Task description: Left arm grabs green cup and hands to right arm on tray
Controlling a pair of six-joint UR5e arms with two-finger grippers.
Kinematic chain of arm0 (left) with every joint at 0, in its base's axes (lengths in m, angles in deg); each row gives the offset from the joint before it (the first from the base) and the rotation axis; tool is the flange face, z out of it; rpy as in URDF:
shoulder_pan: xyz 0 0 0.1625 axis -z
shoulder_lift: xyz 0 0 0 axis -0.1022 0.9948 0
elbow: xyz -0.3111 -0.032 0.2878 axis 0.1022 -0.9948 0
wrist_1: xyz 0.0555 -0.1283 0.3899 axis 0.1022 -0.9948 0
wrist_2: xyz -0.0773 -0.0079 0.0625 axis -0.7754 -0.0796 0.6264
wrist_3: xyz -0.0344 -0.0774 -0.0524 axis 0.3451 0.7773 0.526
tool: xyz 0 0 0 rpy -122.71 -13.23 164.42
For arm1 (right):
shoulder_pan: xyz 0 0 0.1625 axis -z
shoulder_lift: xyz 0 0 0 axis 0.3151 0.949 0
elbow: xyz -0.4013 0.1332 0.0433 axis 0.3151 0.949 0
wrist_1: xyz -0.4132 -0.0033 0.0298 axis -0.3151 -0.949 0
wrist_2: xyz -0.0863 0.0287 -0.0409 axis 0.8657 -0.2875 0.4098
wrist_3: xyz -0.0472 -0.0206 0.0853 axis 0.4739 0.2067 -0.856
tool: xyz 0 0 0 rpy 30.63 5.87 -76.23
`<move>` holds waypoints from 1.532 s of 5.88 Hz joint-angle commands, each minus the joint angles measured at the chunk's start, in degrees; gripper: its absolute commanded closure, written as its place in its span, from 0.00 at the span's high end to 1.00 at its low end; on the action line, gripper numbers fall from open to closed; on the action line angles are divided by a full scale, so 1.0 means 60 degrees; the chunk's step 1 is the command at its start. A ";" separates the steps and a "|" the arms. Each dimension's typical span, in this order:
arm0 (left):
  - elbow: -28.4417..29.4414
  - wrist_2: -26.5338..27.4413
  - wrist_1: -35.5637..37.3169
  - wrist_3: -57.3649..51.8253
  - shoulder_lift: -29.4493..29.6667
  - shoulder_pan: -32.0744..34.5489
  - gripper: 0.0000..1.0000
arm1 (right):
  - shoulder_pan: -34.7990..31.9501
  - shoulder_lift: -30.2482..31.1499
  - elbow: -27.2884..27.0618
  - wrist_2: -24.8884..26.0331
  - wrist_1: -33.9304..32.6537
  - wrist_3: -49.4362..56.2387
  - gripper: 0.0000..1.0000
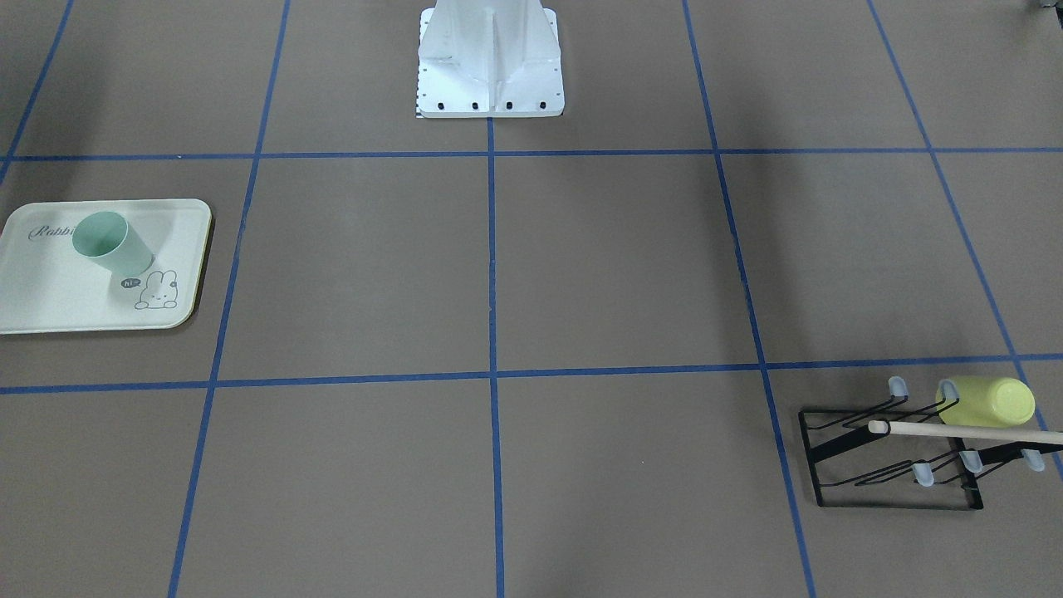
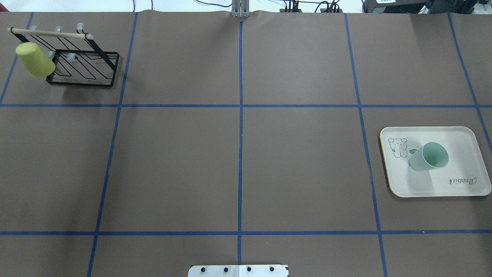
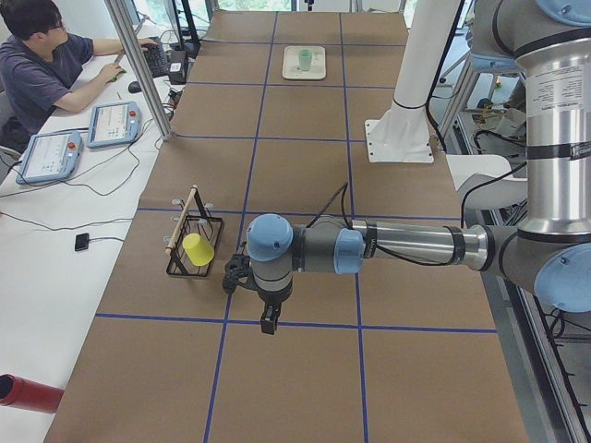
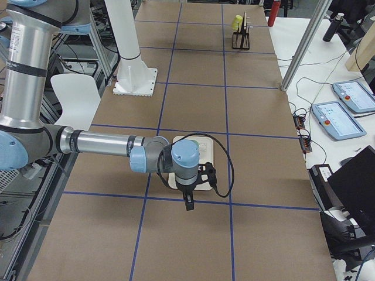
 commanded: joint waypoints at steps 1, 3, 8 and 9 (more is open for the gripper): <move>0.0000 -0.0014 -0.0004 0.0015 -0.0053 0.0000 1.00 | 0.0015 0.0011 -0.0036 0.0000 0.0000 0.0026 1.00; 0.0000 0.0000 -0.0004 0.0000 -0.0068 0.0000 1.00 | 0.0016 0.0011 -0.0021 0.0000 0.0000 0.0026 1.00; -0.0014 -0.0014 -0.0033 0.0000 -0.0053 -0.0015 1.00 | 0.0074 -0.0062 -0.0007 0.0000 0.0000 -0.0047 1.00; 0.0000 0.0000 -0.0135 0.0000 -0.0053 -0.0029 1.00 | 0.0074 -0.0062 -0.0007 0.0000 0.0000 -0.0062 1.00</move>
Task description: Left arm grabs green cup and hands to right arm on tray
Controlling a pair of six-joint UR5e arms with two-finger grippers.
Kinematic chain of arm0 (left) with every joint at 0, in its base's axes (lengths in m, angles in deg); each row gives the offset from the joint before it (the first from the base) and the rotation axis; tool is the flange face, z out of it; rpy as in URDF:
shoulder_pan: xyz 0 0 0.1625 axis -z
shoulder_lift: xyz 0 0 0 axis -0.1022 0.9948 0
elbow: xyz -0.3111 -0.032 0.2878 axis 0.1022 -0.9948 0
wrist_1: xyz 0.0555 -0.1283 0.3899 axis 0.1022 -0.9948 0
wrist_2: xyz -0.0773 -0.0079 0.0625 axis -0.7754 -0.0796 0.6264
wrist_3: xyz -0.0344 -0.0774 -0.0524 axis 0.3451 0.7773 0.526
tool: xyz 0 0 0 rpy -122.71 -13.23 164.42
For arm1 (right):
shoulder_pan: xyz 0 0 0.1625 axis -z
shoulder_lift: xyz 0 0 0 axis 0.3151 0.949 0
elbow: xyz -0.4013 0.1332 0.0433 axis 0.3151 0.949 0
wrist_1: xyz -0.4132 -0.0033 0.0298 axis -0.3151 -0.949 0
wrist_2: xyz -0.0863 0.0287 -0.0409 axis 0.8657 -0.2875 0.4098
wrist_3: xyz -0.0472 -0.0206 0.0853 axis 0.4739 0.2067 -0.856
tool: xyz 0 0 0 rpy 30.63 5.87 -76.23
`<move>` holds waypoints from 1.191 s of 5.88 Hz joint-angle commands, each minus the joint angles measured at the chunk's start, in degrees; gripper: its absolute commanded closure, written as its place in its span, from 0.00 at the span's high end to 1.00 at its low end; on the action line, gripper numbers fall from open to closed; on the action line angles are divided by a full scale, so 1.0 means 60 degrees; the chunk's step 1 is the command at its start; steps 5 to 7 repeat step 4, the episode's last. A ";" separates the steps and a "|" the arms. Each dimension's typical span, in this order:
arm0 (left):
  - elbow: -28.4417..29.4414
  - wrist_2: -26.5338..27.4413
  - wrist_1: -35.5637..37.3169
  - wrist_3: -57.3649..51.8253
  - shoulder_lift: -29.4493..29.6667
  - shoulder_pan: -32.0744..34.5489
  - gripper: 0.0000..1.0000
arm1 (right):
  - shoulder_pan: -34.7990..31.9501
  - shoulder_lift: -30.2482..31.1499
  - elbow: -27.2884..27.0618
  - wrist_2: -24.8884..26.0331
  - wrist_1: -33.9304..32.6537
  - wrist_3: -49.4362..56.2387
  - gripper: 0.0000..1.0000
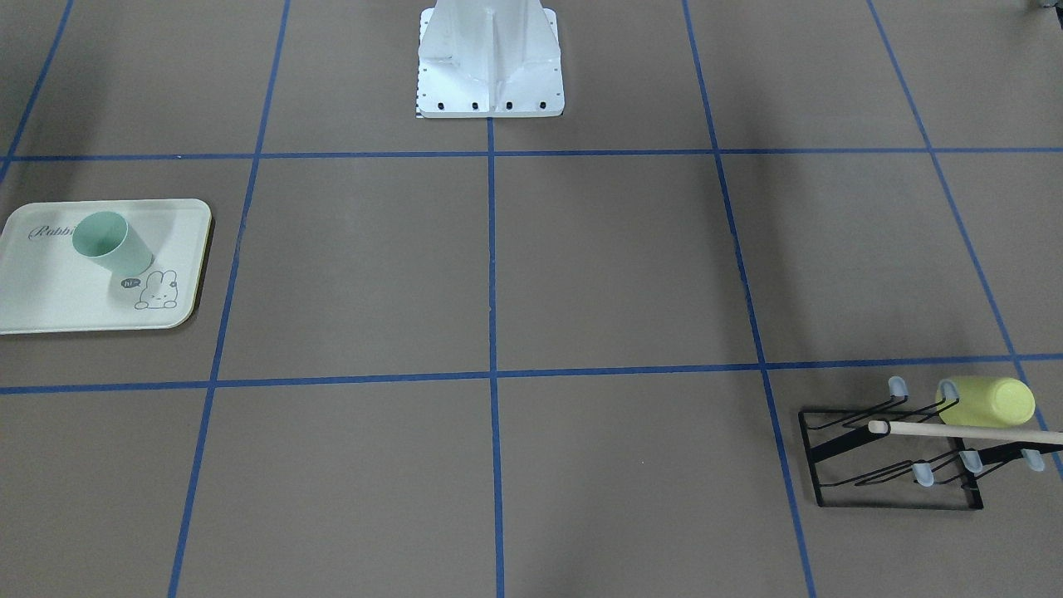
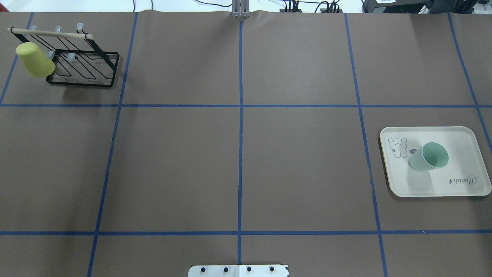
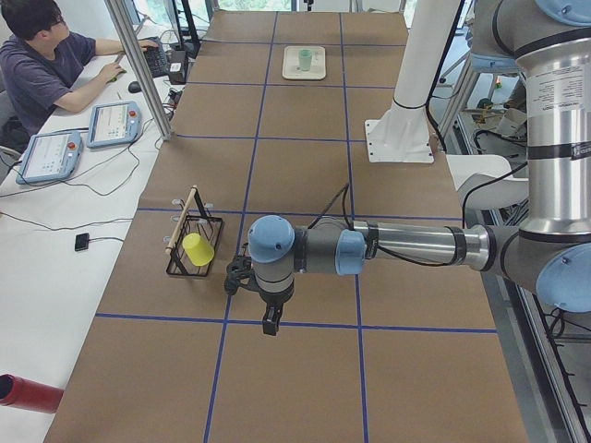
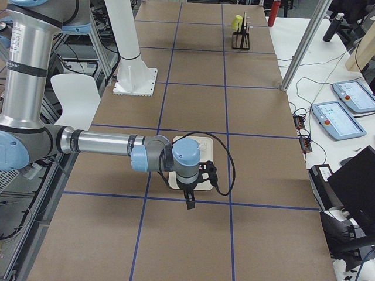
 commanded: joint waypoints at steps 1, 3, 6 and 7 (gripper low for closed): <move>0.0007 0.0007 -0.0087 0.0000 0.0004 0.0006 1.00 | 0.0023 -0.0025 0.0004 0.0000 0.0000 -0.0019 1.00; 0.0007 0.0007 -0.0087 0.0000 0.0004 0.0006 1.00 | 0.0082 -0.0025 0.0004 0.0015 0.0000 -0.0048 1.00; 0.0007 0.0036 -0.0102 0.0000 0.0004 -0.0008 1.00 | 0.0097 -0.0025 0.0004 0.0015 0.0000 -0.0048 1.00; 0.0007 0.0036 -0.0102 0.0000 0.0004 -0.0008 1.00 | 0.0097 -0.0025 0.0004 0.0015 0.0000 -0.0048 1.00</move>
